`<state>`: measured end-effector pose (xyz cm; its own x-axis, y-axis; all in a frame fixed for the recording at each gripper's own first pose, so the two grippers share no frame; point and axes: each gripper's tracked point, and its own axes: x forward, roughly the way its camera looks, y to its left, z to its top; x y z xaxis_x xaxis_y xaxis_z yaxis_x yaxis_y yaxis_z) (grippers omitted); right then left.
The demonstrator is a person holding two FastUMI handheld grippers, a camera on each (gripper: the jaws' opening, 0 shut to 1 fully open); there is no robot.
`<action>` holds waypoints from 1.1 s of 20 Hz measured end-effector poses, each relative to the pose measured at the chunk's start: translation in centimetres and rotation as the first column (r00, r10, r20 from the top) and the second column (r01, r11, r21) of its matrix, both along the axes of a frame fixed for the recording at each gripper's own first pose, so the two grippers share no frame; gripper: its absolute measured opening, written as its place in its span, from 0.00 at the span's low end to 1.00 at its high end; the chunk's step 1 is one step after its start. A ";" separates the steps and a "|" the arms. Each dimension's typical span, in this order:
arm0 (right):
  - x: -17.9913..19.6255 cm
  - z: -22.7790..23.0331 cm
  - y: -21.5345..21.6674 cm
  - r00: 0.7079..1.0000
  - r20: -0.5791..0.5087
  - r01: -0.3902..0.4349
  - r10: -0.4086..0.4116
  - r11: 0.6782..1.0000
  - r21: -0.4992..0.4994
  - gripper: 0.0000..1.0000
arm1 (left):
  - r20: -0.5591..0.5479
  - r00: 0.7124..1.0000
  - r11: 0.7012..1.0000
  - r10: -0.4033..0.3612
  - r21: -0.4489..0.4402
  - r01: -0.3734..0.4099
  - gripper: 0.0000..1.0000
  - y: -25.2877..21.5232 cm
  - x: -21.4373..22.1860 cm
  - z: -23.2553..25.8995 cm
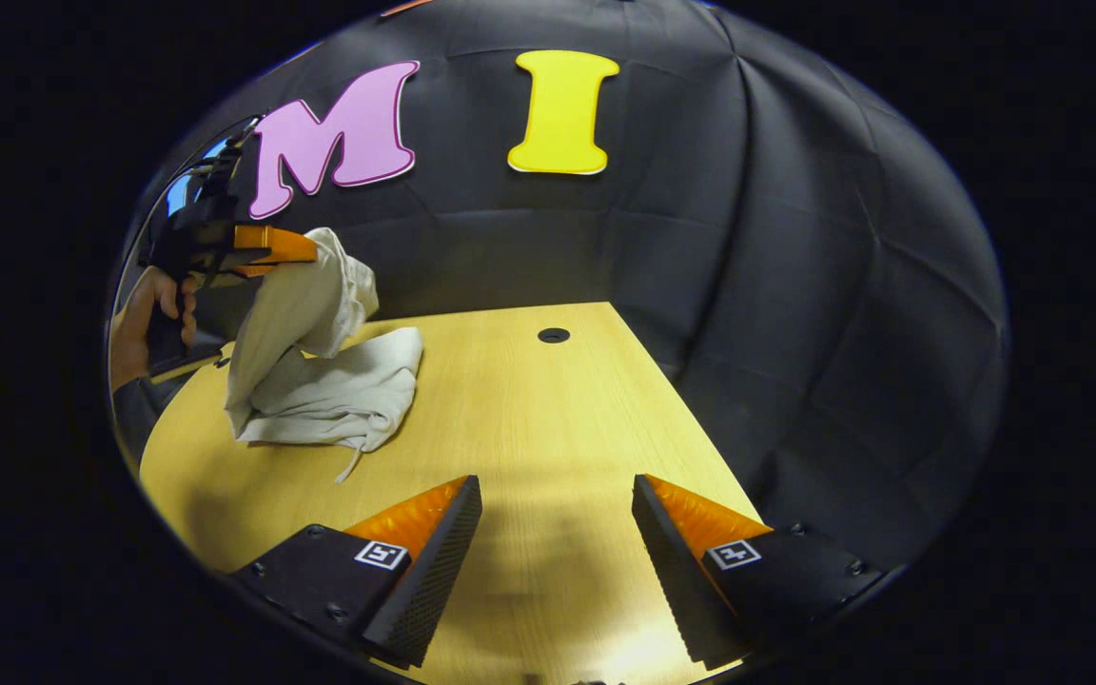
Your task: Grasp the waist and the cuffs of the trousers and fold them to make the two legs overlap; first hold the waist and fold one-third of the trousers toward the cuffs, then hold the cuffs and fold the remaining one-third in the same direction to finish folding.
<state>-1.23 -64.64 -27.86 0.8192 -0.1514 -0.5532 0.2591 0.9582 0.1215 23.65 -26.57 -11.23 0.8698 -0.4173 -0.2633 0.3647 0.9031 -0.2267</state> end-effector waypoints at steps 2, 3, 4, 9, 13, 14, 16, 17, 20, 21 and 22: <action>-1.0 -0.1 -0.2 1.000 -0.006 0.014 -0.014 1.000 0.004 0.98 | -0.025 1.000 0.999 -0.019 0.045 0.020 0.06 -1.6 -0.5 -2.2; -1.4 -0.2 -0.4 1.000 -0.006 0.018 -0.018 1.000 0.001 0.98 | -0.040 0.999 0.997 -0.032 0.064 0.035 0.06 -2.4 -0.6 -3.5; -1.6 -0.2 -0.4 1.000 -0.005 0.022 -0.022 1.000 -0.004 0.98 | -0.052 0.998 0.995 -0.043 0.089 0.048 0.06 -2.8 -1.0 -4.6; -3.0 -0.1 0.2 1.000 0.004 0.031 -0.031 1.000 0.002 0.98 | -0.090 0.991 0.979 -0.095 0.172 0.110 0.23 -4.5 -3.3 -9.4; -3.8 1.1 1.9 1.000 0.020 0.003 -0.003 1.000 -0.018 0.98 | -0.073 0.991 0.976 -0.116 0.176 0.127 0.60 -2.9 -6.7 -9.3; -4.0 1.6 2.6 1.000 0.025 -0.008 0.008 1.000 -0.018 0.98 | -0.064 0.992 0.978 -0.112 0.170 0.122 0.75 -2.1 -7.6 -8.8; -4.5 2.8 4.1 0.999 0.039 -0.033 0.034 0.999 -0.021 0.98 | -0.044 0.994 0.983 -0.096 0.151 0.101 0.87 0.0 -9.9 -7.4; -4.9 3.8 5.1 0.998 0.048 -0.048 0.049 0.999 -0.017 0.98 | -0.033 0.996 0.985 -0.083 0.150 0.087 0.89 1.4 -11.3 -6.6; -5.6 7.2 8.3 0.991 0.091 -0.101 0.101 0.995 -0.009 0.98 | 0.027 0.999 0.988 -0.017 0.156 0.013 0.97 6.5 -15.4 -3.2; -6.0 8.5 9.3 0.987 0.108 -0.116 0.117 0.993 -0.013 0.98 | 0.050 0.999 0.988 0.004 0.156 -0.012 0.97 8.3 -17.0 -1.9; -6.4 9.8 10.2 0.984 0.123 -0.130 0.131 0.991 -0.016 0.98 | 0.077 0.997 0.987 0.028 0.153 -0.040 0.97 10.2 -18.5 -0.5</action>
<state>-7.62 -54.45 -18.09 0.8941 -0.0426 -0.4458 0.1151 0.9839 0.1369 5.13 -16.36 -11.69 0.9024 -0.3466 -0.2560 0.3439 0.9373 -0.0569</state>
